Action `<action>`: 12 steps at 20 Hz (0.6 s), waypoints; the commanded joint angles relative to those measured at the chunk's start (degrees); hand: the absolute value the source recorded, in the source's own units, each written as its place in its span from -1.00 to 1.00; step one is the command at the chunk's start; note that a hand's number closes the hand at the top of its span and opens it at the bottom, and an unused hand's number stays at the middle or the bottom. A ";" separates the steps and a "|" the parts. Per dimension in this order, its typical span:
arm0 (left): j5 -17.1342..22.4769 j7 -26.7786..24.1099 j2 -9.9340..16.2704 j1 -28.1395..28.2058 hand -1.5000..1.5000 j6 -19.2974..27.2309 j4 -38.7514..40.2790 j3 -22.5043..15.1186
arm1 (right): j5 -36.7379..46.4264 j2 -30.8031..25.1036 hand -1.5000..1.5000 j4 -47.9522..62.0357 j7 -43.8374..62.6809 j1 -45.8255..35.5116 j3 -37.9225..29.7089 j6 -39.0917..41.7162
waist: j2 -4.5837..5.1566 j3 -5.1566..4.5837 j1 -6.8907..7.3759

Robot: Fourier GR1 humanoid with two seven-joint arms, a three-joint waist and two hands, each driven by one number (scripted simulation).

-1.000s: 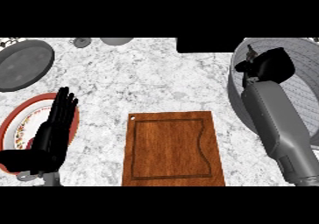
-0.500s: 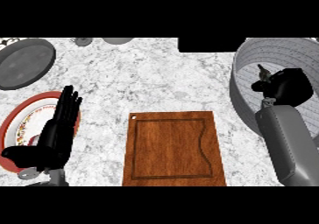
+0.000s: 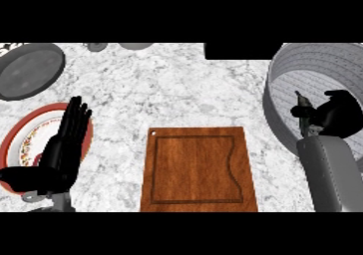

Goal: Pick the eggplant from the cutting board and place it in the basket

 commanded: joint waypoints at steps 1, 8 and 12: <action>-0.40 3.13 0.49 2.48 0.00 -0.48 -5.03 -0.94 | -2.16 -0.98 -1.00 1.09 -0.14 1.38 -2.23 -3.24 | 0.19 0.20 0.37; -1.51 2.09 -1.02 -0.36 0.00 1.17 -2.22 -0.81 | 2.21 -1.04 -1.00 -5.53 -2.89 1.94 -3.35 -7.94 | 0.13 0.19 0.22; 1.22 -4.41 0.48 0.90 0.00 -2.72 3.46 1.80 | 12.65 1.15 -1.00 -8.97 1.17 2.26 -4.27 -9.64 | 0.18 0.14 0.10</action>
